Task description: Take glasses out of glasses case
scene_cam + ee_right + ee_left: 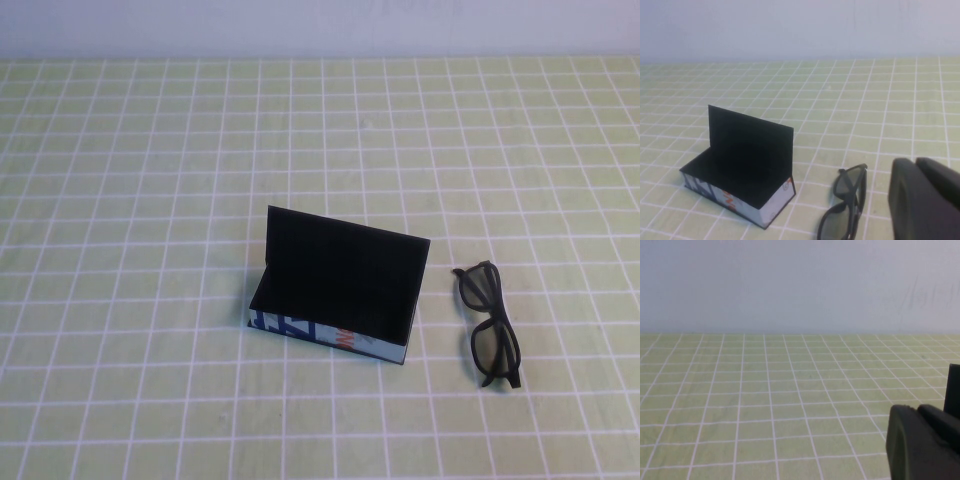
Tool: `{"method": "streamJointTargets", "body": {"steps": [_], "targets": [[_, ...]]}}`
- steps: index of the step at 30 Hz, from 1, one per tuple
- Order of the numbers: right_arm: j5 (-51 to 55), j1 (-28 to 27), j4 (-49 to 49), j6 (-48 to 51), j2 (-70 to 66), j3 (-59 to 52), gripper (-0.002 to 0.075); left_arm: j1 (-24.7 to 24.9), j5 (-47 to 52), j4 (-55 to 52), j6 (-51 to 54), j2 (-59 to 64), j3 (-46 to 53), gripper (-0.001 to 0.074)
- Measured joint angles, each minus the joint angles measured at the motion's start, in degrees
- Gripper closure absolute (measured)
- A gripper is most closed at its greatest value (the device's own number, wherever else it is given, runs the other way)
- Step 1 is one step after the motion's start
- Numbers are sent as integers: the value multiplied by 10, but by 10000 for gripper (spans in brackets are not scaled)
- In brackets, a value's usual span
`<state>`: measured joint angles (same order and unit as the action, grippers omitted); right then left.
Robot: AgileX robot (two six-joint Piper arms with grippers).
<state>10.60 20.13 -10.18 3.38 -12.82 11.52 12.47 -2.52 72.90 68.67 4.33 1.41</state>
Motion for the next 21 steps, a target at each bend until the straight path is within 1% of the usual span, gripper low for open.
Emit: {"method": "streamJointTargets", "body": {"steps": [6, 7, 9, 14, 16, 18, 21], "targets": [[0, -3, 4, 0, 5, -5, 742, 0, 0, 0, 0, 0, 0, 739], [-5, -12, 5, 0, 8, -9, 742, 0, 0, 0, 0, 0, 0, 739], [-14, -41, 6, 0, 16, -20, 742, 0, 0, 0, 0, 0, 0, 739], [-27, -151, 6, 0, 64, -72, 742, 0, 0, 0, 0, 0, 0, 739], [-30, -184, 6, 0, 94, -101, 742, 0, 0, 0, 0, 0, 0, 739], [-29, -201, 6, 0, 123, -122, 742, 0, 0, 0, 0, 0, 0, 739], [-10, -210, 8, 0, 133, -130, 742, 0, 0, 0, 0, 0, 0, 739]]}}
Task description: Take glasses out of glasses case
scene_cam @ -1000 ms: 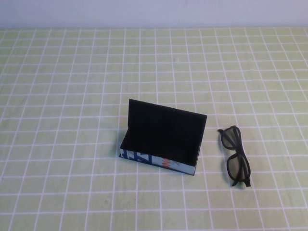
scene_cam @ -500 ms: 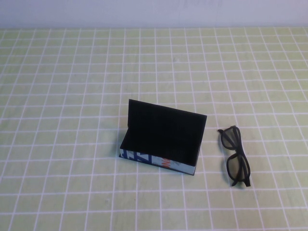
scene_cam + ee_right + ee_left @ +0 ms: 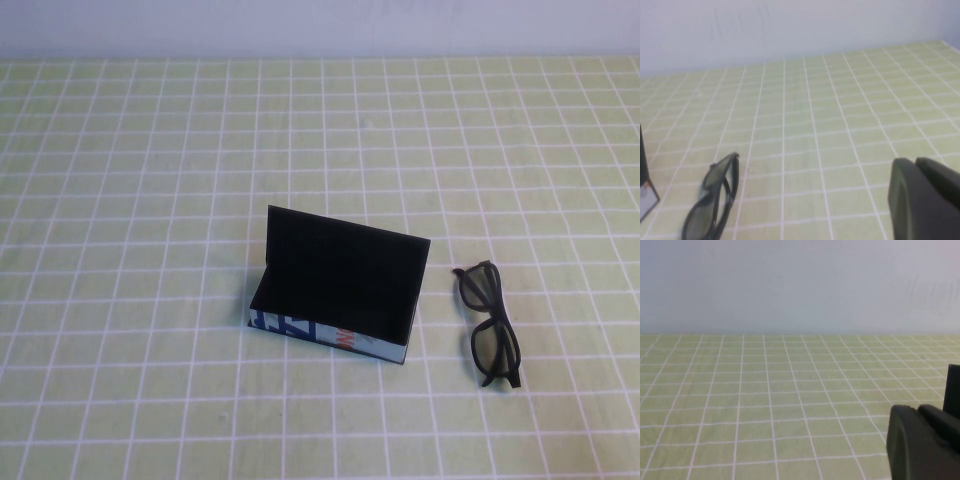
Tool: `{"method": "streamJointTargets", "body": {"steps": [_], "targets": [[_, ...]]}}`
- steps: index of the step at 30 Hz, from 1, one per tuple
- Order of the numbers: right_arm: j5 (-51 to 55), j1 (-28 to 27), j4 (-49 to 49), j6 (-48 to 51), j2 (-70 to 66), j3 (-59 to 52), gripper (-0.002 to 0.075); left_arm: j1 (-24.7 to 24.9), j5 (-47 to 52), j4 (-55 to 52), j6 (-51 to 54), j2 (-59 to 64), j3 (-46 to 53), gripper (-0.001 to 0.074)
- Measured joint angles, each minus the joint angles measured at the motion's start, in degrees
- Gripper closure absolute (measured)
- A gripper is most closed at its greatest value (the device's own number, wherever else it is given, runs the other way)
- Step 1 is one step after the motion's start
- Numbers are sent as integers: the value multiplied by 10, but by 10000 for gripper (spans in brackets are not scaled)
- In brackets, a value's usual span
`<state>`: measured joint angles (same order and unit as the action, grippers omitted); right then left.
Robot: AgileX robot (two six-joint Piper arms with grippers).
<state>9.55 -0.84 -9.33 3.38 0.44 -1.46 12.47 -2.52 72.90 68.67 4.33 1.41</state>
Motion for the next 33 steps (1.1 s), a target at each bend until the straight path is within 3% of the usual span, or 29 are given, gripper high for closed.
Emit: {"method": "streamJointTargets", "body": {"steps": [7, 33], "targets": [[91, -2, 2, 0, 0, -2, 743, 1, 4, 0, 0, 0, 0, 739], [92, -2, 2, 0, 0, -2, 743, 1, 5, 0, 0, 0, 0, 739]]}}
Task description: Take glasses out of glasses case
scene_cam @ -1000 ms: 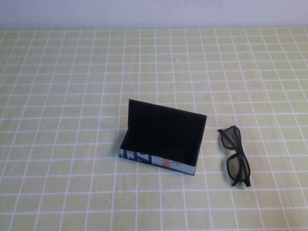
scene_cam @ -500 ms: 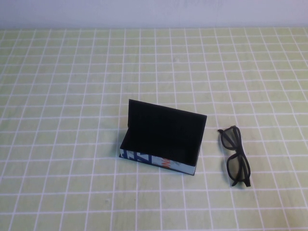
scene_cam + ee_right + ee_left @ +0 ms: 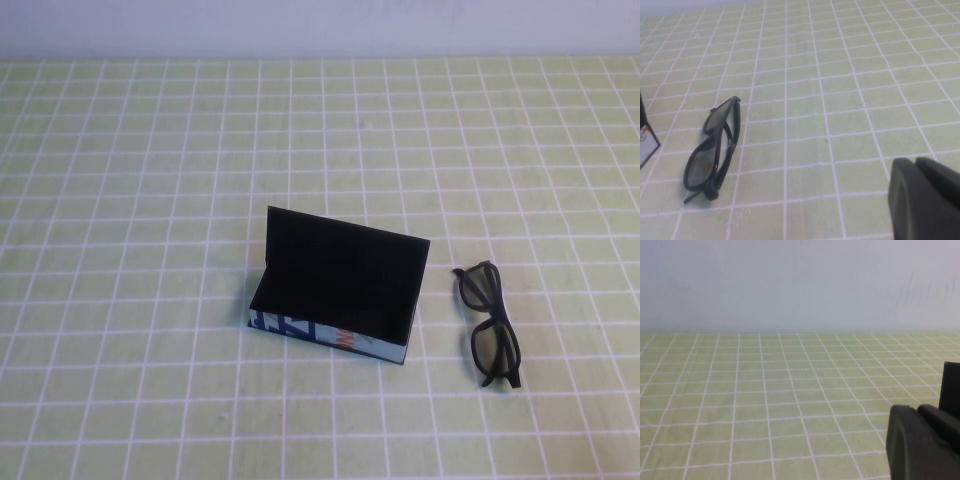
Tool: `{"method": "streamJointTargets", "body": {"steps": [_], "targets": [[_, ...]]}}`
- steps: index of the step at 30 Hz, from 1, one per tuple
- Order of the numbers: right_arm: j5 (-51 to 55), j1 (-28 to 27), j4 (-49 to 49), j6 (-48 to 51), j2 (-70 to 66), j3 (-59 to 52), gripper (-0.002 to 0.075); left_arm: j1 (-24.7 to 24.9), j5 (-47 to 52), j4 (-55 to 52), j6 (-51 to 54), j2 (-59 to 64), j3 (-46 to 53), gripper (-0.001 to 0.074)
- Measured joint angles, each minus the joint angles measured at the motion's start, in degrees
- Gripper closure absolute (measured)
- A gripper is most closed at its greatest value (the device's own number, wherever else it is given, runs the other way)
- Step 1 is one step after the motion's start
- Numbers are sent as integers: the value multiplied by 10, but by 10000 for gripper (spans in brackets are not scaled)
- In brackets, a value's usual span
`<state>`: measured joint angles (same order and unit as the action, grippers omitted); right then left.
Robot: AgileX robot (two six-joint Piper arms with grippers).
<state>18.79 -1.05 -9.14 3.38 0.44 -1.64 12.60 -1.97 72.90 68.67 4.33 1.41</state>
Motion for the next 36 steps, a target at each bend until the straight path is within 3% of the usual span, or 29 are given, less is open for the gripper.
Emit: {"method": "streamJointTargets", "body": {"steps": [4, 6, 10, 13, 21, 27, 36], "targets": [[0, 0, 0, 0, 0, 0, 743, 0, 2, -64, -24, 0, 0, 739], [0, 0, 0, 0, 0, 0, 743, 0, 2, -201, -123, 0, 0, 739], [0, 0, 0, 0, 0, 0, 743, 0, -17, -521, -427, 0, 0, 739], [0, 0, 0, 0, 0, 0, 743, -6, -4, -621, -517, 0, 0, 739], [0, 0, 0, 0, 0, 0, 743, -55, 128, -692, -571, -42, 0, 739], [1, 0, 0, 0, 1, 0, 743, -59, 216, -696, -588, -48, 0, 739], [1, 0, 0, 0, 1, 0, 743, -59, 224, -696, -622, -49, 0, 739]]}}
